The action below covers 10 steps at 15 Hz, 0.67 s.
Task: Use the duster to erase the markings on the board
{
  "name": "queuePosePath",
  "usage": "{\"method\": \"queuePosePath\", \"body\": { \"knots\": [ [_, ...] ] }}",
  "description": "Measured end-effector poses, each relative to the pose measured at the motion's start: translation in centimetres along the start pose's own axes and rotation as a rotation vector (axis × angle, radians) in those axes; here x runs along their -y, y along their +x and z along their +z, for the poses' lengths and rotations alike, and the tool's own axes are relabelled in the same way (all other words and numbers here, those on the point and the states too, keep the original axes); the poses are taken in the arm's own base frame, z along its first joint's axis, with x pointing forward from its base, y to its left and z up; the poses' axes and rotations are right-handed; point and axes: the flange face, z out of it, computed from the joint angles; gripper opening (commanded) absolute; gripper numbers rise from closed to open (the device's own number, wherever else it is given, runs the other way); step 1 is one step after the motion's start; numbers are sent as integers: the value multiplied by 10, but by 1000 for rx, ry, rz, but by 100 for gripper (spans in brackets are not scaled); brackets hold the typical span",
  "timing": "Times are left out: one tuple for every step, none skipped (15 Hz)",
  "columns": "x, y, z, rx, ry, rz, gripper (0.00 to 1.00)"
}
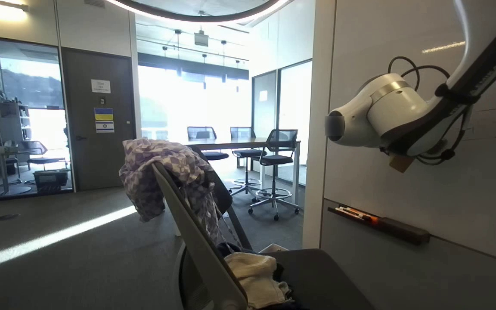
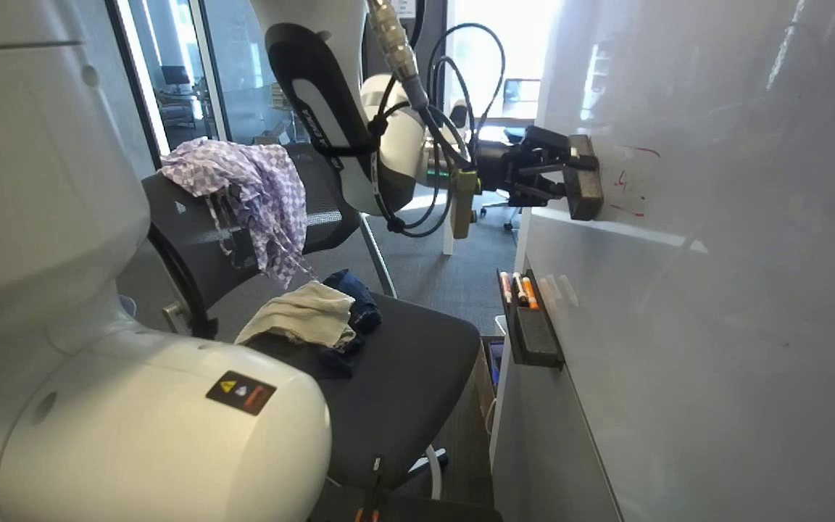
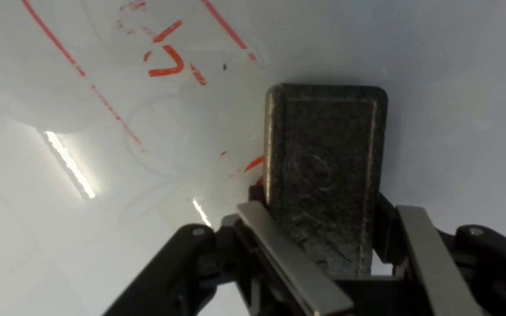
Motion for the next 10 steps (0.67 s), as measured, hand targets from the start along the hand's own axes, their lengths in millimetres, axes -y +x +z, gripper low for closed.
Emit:
{"method": "queuePosePath", "body": {
  "knots": [
    [-6,6,0,10,-12,18,31],
    [-11,12,-1,17,-23,32,31],
    [-15,17,-1,23,-34,41,31],
    [-17,21,-2,24,-47,46,31],
    [-19,24,-3,25,-62,49,31],
    [-19,27,-4,28,-74,47,31],
    [-17,29,-5,28,-83,40,31],
    [-14,30,-5,28,-90,36,31],
    [-10,31,-7,26,-94,30,31],
    [-5,32,-7,25,-93,22,31]
  ]
}}
